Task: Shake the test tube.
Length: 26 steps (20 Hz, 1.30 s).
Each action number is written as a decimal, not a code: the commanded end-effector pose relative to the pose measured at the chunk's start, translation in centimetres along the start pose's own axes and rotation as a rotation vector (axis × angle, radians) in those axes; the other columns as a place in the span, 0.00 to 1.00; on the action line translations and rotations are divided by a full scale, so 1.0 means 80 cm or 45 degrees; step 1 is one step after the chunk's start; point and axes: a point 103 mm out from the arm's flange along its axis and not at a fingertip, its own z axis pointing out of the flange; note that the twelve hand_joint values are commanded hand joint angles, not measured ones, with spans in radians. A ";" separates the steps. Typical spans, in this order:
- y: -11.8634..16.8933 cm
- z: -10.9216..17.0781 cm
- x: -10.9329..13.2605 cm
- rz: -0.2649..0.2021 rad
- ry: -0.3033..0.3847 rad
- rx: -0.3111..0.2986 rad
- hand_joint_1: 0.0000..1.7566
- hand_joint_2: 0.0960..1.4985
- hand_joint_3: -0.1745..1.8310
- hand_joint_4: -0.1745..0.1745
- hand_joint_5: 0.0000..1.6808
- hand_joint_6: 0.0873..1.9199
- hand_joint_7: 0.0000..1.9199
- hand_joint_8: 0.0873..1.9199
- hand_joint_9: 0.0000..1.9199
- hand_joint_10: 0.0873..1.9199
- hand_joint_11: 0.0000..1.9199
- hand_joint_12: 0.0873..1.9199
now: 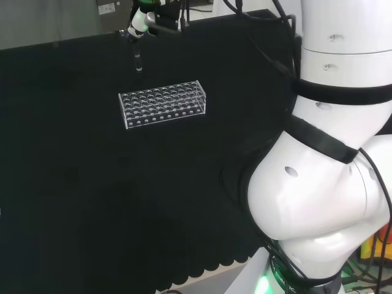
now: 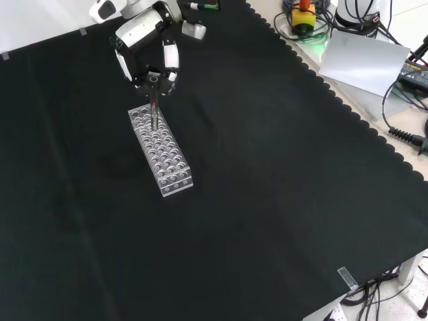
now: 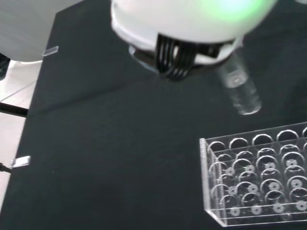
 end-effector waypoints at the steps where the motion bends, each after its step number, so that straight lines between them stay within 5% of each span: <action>1: -0.005 0.004 0.036 -0.049 0.047 0.003 0.76 0.46 0.32 0.00 0.79 0.06 0.72 0.32 0.85 0.34 0.66 0.42; 8: -0.005 0.011 0.087 -0.129 0.085 0.010 0.76 0.46 0.32 0.00 0.79 0.06 0.72 0.32 0.85 0.34 0.66 0.43; 13: -0.008 0.006 0.093 -0.140 0.093 -0.001 0.76 0.46 0.32 0.00 0.79 0.05 0.72 0.32 0.85 0.35 0.66 0.43; 18: -0.014 -0.012 0.045 -0.047 0.068 -0.043 0.76 0.46 0.32 0.00 0.79 0.05 0.72 0.32 0.85 0.35 0.66 0.43; 26: -0.042 -0.057 -0.076 0.172 0.005 -0.130 0.76 0.46 0.32 0.00 0.80 0.05 0.72 0.32 0.85 0.35 0.66 0.43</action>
